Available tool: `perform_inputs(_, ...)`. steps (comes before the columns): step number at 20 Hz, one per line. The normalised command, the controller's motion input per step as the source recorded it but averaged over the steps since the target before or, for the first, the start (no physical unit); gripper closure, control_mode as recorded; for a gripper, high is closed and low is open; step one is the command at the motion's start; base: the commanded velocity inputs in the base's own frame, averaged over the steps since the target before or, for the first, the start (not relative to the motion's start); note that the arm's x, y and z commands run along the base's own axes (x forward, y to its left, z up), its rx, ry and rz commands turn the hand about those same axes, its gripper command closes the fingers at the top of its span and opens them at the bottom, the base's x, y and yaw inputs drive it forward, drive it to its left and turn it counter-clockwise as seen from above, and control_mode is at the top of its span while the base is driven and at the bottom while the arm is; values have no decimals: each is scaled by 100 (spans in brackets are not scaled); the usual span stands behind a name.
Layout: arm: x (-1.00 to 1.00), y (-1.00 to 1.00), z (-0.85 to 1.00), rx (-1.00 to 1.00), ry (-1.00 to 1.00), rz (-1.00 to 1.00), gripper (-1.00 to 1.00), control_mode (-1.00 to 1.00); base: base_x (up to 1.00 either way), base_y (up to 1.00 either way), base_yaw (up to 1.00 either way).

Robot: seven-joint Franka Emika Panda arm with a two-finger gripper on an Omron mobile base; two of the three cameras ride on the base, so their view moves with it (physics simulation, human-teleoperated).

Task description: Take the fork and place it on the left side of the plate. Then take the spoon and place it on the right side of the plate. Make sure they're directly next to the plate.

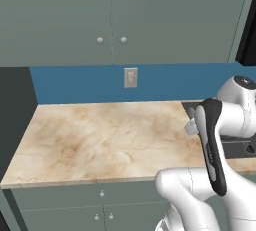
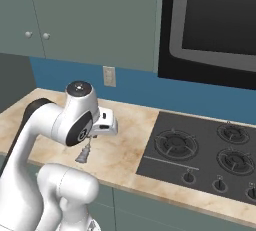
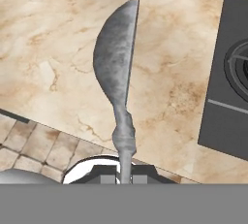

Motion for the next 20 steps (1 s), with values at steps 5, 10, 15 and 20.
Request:
perform_inputs(5,0,0,0,0,0,0,100,-100,0,0,0)
perform_inputs(10,0,0,0,0,0,0,100,-100,0,0,0)
perform_inputs(15,0,0,0,0,0,0,100,-100,0,0,0)
perform_inputs(20,0,0,0,0,0,0,100,100,0,0,0)
